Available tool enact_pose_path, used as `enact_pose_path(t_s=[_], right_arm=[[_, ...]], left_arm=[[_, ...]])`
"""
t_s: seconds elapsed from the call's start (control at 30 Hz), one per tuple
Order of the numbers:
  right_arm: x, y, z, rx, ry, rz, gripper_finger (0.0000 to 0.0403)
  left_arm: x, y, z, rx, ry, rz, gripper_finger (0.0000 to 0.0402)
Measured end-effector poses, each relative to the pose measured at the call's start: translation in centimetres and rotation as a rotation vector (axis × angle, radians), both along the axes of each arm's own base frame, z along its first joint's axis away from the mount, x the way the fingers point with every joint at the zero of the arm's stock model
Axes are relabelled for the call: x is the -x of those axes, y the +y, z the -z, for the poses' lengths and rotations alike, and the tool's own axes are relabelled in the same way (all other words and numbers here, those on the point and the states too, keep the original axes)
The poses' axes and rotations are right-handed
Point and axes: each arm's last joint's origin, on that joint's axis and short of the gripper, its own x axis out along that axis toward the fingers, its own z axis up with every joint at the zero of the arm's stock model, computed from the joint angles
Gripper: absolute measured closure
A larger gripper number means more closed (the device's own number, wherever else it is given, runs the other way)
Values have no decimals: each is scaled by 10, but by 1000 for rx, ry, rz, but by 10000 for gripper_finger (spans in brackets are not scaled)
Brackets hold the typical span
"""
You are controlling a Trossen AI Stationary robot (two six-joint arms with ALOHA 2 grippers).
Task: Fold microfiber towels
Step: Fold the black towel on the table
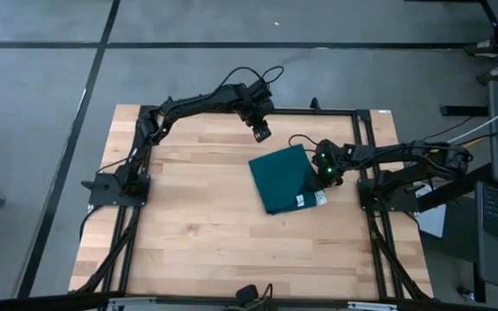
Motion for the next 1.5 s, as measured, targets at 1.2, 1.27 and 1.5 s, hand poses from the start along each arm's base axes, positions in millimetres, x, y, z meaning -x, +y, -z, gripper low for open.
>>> enact_pose_path(t_s=[1.2,1.27,1.5], right_arm=[[2,-21,-65,-48,19,-74,402],[2,-28,-75,9,18,-79,402],[20,-40,-70,14,96,-51,403]], left_arm=[[2,0,1,21,6,33,343],[2,0,1,21,6,33,343],[2,1,0,20,-1,29,343]])
